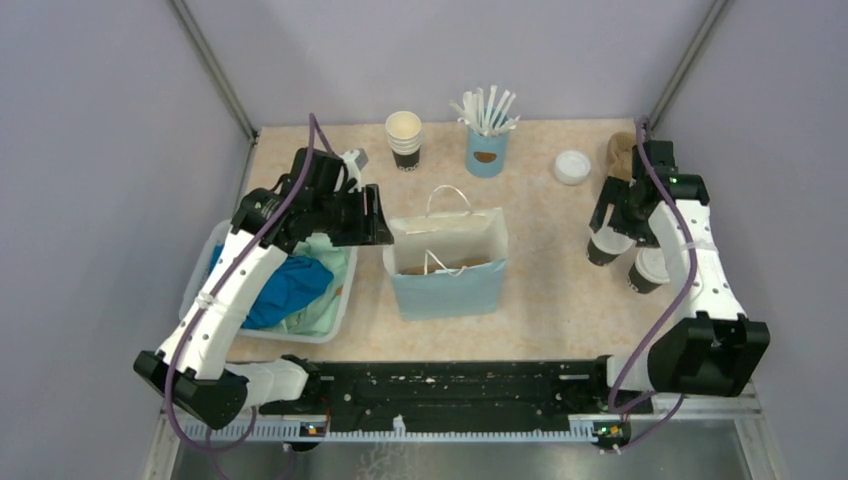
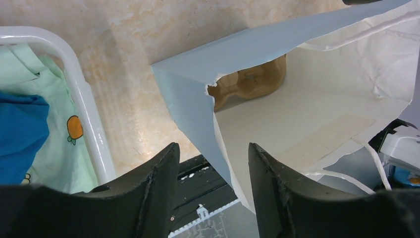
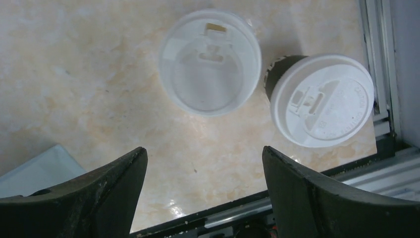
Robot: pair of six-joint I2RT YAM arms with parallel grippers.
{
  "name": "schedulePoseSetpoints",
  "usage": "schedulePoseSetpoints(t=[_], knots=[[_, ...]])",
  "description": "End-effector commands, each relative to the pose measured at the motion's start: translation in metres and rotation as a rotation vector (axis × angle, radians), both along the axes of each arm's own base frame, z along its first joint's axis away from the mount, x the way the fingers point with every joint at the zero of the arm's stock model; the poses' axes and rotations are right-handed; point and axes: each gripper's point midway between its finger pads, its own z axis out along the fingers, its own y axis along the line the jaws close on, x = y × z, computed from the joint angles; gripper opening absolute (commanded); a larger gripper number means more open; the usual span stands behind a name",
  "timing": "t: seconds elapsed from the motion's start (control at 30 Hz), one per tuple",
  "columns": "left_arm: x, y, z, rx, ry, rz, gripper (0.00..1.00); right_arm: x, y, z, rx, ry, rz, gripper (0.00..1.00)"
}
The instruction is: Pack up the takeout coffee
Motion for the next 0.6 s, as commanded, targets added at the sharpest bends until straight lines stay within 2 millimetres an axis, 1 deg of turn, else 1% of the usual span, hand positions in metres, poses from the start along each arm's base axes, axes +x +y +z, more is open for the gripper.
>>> schedulePoseSetpoints(t=[0.0, 0.07, 0.2, 0.3, 0.37, 0.47, 0.57], knots=[[0.007, -0.007, -0.004, 0.006, -0.011, -0.046, 0.59, 0.009, -0.017, -0.026, 0.020, 0.030, -0.031, 0.88], [0.009, -0.009, -0.002, 0.005, -0.015, -0.056, 0.59, 0.016, -0.023, -0.030, 0.034, 0.016, -0.035, 0.94], [0.008, -0.011, 0.000, -0.006, -0.020, -0.073, 0.60, 0.030, -0.027, -0.034, 0.049, 0.032, 0.001, 0.96], [0.008, -0.011, -0.001, -0.006, -0.023, -0.077, 0.61, 0.035, -0.027, -0.038, 0.048, 0.043, 0.018, 0.97], [0.009, -0.012, -0.001, -0.006, -0.024, -0.079, 0.61, 0.038, -0.029, -0.040, 0.042, 0.050, 0.019, 0.95], [0.009, -0.011, -0.003, -0.004, -0.020, -0.076, 0.62, 0.040, -0.031, -0.040, 0.030, 0.053, 0.021, 0.87], [0.009, -0.011, -0.005, -0.001, -0.017, -0.077, 0.62, 0.041, -0.036, -0.040, 0.008, 0.052, 0.014, 0.81]])
